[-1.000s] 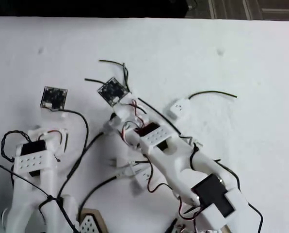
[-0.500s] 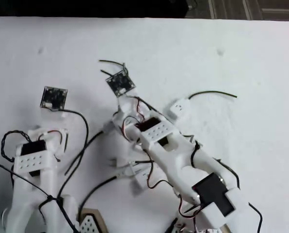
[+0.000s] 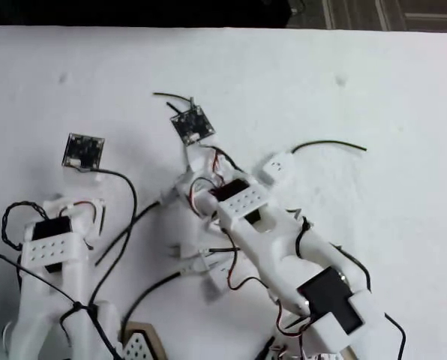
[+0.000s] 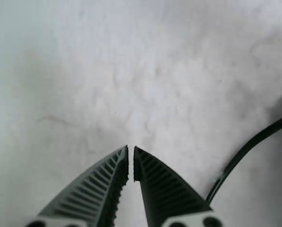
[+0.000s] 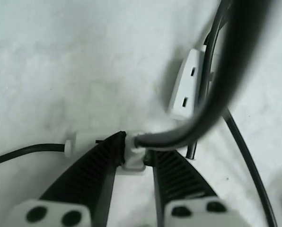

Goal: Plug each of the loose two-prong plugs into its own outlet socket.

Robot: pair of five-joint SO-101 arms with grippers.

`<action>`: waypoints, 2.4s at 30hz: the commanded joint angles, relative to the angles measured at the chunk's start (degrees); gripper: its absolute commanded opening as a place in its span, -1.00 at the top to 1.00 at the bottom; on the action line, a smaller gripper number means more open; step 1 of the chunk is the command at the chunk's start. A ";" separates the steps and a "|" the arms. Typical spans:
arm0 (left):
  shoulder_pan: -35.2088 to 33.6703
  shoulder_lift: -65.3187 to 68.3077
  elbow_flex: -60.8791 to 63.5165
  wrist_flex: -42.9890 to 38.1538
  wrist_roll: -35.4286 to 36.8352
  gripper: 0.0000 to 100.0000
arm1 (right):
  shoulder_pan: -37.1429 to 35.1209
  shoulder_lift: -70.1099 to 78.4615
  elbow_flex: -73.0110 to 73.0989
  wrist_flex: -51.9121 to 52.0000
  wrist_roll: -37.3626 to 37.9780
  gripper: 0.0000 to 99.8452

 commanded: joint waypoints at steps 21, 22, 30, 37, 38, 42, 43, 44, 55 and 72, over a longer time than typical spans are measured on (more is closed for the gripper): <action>-0.57 -1.27 0.00 -0.88 -1.23 0.90 | -3.21 -2.86 -2.02 11.65 5.80 0.75; -0.57 -1.27 0.00 -0.88 -2.64 0.90 | -3.30 -4.09 -2.90 13.93 5.80 0.68; -0.22 -1.27 0.00 -0.88 -5.36 0.90 | -3.38 -13.23 -4.48 21.67 5.80 0.64; 1.36 -1.71 -0.18 0.53 -5.36 0.71 | -3.38 -24.40 -4.57 31.08 5.80 0.65; 1.89 -1.80 -0.44 1.23 -5.36 0.64 | -3.38 -26.51 -4.57 32.84 5.80 0.65; 5.14 -3.38 -0.79 1.58 -5.36 0.52 | -2.86 -35.21 -4.48 40.48 5.80 0.65; 6.02 -4.62 -0.79 1.58 -5.36 0.52 | -2.86 -37.23 -4.48 42.51 5.80 0.65; 6.81 -6.11 -0.79 1.67 -5.36 0.52 | -2.86 -38.90 -4.40 44.62 5.80 0.65; 20.00 -13.14 -4.92 12.84 -5.71 0.37 | 12.79 -44.35 4.22 40.92 8.97 0.95; 28.88 36.62 -34.37 13.27 -11.96 0.37 | 19.82 -33.19 6.68 31.25 9.58 0.96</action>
